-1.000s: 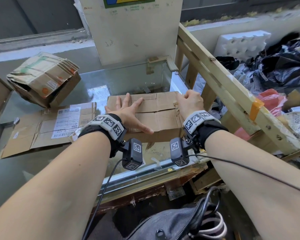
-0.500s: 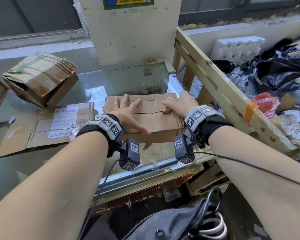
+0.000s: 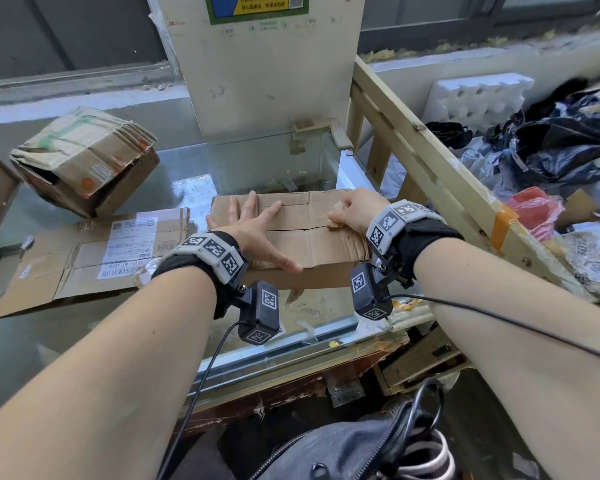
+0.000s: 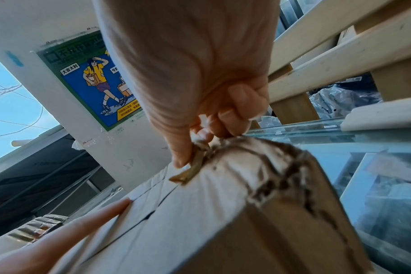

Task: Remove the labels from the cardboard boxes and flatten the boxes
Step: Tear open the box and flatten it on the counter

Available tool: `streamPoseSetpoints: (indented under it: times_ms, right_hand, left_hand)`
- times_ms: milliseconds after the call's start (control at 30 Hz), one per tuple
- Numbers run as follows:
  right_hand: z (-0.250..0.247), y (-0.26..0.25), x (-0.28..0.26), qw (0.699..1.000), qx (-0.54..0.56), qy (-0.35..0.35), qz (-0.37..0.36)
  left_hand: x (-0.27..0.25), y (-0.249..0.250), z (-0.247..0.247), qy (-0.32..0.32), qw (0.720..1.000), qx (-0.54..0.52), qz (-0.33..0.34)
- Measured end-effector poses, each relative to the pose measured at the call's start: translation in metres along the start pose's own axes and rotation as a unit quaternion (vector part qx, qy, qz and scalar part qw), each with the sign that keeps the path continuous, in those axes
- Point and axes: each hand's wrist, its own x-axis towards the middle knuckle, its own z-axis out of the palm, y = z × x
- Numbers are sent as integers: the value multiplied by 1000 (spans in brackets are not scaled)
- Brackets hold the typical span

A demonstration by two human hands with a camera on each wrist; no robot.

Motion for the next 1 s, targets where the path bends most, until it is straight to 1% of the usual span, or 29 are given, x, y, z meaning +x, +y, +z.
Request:
streamPoseSetpoints:
  times_ms: [167, 233, 333, 400, 567, 667, 767, 833, 933, 1000]
  right_hand:
    - [4, -3, -2, 1000, 9, 23, -7]
    - [3, -2, -3, 1000, 10, 18, -7]
    - [1, -4, -6, 998, -55, -4, 2]
    - [2, -7, -5, 996, -89, -4, 16]
    - [7, -8, -3, 996, -79, 13, 32]
    - [13, -6, -5, 997, -53, 53, 21]
    - [16, -5, -5, 998, -17, 57, 30]
    - [16, -2, -7, 995, 41, 73, 48]
    - [21, 4, -8, 984, 121, 114, 66]
    - [25, 5, -8, 976, 162, 121, 77]
  left_hand:
    - [0, 0, 0, 0, 1000, 1, 0]
    - [0, 0, 0, 2, 1000, 3, 0]
    - [-1, 1, 0, 3, 1000, 2, 0]
    - [-2, 1, 0, 4, 1000, 2, 0]
    - [-1, 0, 1, 9, 1000, 2, 0]
    - [-1, 0, 1, 10, 1000, 0, 1]
    - [-1, -1, 1, 12, 1000, -2, 2]
    - [0, -1, 2, 13, 1000, -3, 3]
    - [-1, -1, 2, 13, 1000, -4, 3]
    - [-2, 0, 2, 14, 1000, -3, 3]
